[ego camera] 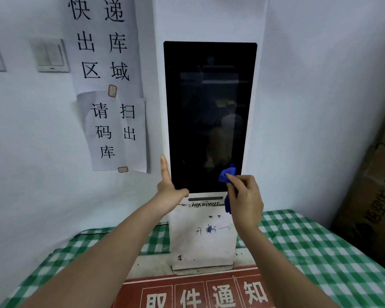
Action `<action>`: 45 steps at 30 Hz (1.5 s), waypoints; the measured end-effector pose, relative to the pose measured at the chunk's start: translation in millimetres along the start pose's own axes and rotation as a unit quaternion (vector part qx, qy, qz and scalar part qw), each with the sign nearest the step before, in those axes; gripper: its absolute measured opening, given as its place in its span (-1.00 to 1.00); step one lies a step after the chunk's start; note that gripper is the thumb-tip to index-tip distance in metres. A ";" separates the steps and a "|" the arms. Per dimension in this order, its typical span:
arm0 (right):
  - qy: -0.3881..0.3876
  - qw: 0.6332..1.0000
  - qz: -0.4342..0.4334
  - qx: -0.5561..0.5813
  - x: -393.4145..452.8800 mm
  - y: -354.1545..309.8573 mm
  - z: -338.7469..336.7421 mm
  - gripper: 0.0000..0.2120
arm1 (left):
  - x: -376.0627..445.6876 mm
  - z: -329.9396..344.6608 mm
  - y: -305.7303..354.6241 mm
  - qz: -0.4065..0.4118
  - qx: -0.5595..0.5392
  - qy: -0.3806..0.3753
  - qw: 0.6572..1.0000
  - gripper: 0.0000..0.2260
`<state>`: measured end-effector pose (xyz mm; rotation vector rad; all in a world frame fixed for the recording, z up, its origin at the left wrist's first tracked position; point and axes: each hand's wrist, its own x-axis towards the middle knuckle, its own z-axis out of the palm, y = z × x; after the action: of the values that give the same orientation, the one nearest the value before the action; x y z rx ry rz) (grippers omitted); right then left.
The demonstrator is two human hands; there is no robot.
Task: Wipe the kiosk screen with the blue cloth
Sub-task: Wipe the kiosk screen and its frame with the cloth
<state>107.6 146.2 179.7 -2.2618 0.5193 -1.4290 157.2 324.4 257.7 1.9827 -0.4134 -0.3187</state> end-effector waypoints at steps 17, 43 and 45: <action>0.044 0.985 0.155 0.066 -0.8 2.9 3.5 -0.76 | 1.2 -1.8 -3.0 0.014 -0.033 -0.019 0.999 -0.06; -0.024 0.983 -0.174 -0.055 -0.2 -27.3 17.4 -0.63 | -7.6 -6.5 1.4 0.006 -0.025 -0.023 0.999 -0.07; 0.010 0.997 -0.070 -0.003 9.7 -26.6 10.5 -0.68 | -8.1 -6.9 1.0 0.006 -0.027 -0.028 0.999 -0.07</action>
<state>123.5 165.1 196.9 -2.3322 0.3770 -1.5193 152.5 333.0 261.8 1.9209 -0.4482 -0.3736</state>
